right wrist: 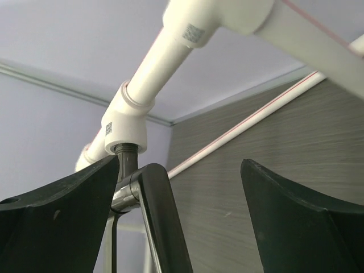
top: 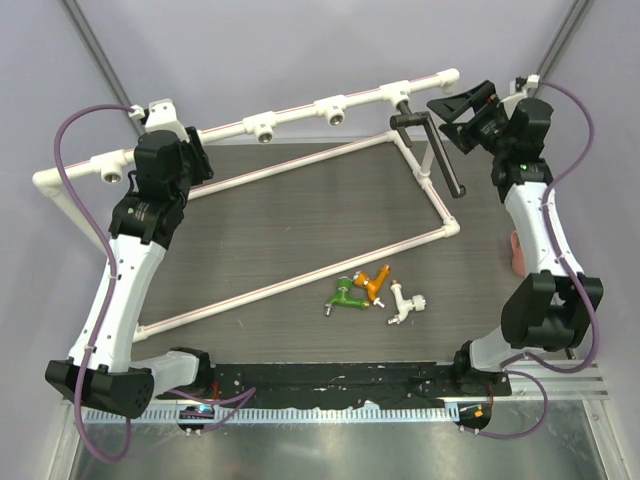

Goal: Install the water faucets

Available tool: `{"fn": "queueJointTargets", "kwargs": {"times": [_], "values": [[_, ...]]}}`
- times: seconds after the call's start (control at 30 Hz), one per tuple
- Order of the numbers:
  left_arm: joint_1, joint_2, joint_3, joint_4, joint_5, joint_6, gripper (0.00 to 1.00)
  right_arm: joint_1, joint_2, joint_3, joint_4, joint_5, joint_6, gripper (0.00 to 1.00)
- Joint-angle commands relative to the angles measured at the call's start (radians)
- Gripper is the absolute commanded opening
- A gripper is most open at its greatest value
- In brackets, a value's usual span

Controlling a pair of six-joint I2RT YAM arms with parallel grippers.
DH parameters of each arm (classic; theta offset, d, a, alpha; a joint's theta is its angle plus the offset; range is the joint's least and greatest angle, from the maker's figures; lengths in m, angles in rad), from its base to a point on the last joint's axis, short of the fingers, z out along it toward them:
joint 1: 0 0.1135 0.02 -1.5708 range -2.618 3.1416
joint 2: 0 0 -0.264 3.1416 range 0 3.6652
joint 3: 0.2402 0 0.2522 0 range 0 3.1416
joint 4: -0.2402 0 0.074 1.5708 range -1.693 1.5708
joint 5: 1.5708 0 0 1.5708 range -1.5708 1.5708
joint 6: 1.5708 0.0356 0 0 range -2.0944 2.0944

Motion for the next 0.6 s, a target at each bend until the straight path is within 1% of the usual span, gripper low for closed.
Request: {"fn": "queueJointTargets", "kwargs": {"times": [0.0,0.03,0.07,0.1,0.13,0.17,0.2,0.23,0.27,0.3,0.33,0.37,0.4,0.43,0.47,0.5,0.53,0.57], "values": [[0.043,-0.038,0.018,0.022,-0.102,-0.002,0.0,-0.001,-0.11,0.14,-0.328,0.233,-0.382,0.95],[0.043,-0.038,0.018,0.022,-0.102,-0.002,0.0,0.004,-0.129,0.166,-0.38,0.261,-0.413,0.95],[0.043,-0.038,0.018,0.022,-0.102,-0.002,0.0,0.008,-0.137,0.179,-0.406,0.32,-0.444,0.95],[0.043,-0.038,0.018,0.02,-0.102,-0.002,0.0,0.016,-0.146,0.193,-0.429,0.351,-0.523,0.95],[0.043,-0.037,0.018,0.022,-0.1,-0.002,0.0,0.049,-0.164,0.219,-0.466,0.379,-0.562,0.95],[0.043,-0.037,0.018,0.022,-0.1,-0.005,0.0,0.071,-0.172,0.233,-0.488,0.461,-0.611,0.96],[0.041,-0.035,0.018,0.02,-0.099,-0.003,0.0,0.106,-0.176,0.248,-0.508,0.506,-0.704,0.96],[0.041,-0.037,0.018,0.022,-0.098,-0.003,0.0,0.151,-0.181,0.28,-0.543,0.558,-0.763,0.97],[0.043,-0.035,0.018,0.02,-0.098,-0.003,0.0,0.236,-0.184,0.294,-0.558,0.671,-0.809,0.97],[0.041,-0.037,0.018,0.02,-0.1,-0.003,0.0,0.281,-0.181,0.309,-0.575,0.73,-0.849,0.97],[0.043,-0.037,0.018,0.022,-0.1,-0.003,0.0,0.319,-0.18,0.338,-0.601,0.773,-0.937,0.97],[0.043,-0.037,0.017,0.022,-0.1,-0.003,0.0,0.408,-0.172,0.348,-0.61,0.816,-0.975,0.97],[0.041,-0.035,0.018,0.022,-0.1,-0.003,0.0,0.447,-0.167,0.355,-0.615,0.912,-1.005,0.97],[0.043,-0.035,0.018,0.022,-0.1,-0.003,0.0,0.491,-0.161,0.369,-0.623,0.953,-1.098,0.97],[0.043,-0.035,0.018,0.022,-0.1,-0.003,0.0,0.565,-0.154,0.372,-0.624,1.0,-1.142,0.97],[0.043,-0.037,0.018,0.022,-0.099,-0.003,0.0,0.608,-0.146,0.371,-0.612,1.09,-1.182,0.97],[0.043,-0.035,0.018,0.02,-0.098,-0.005,0.0,0.642,-0.14,0.369,-0.608,1.144,-1.22,0.97],[0.044,-0.035,0.018,0.022,-0.097,-0.005,0.0,0.675,-0.131,0.368,-0.601,1.193,-1.304,0.98]]}}
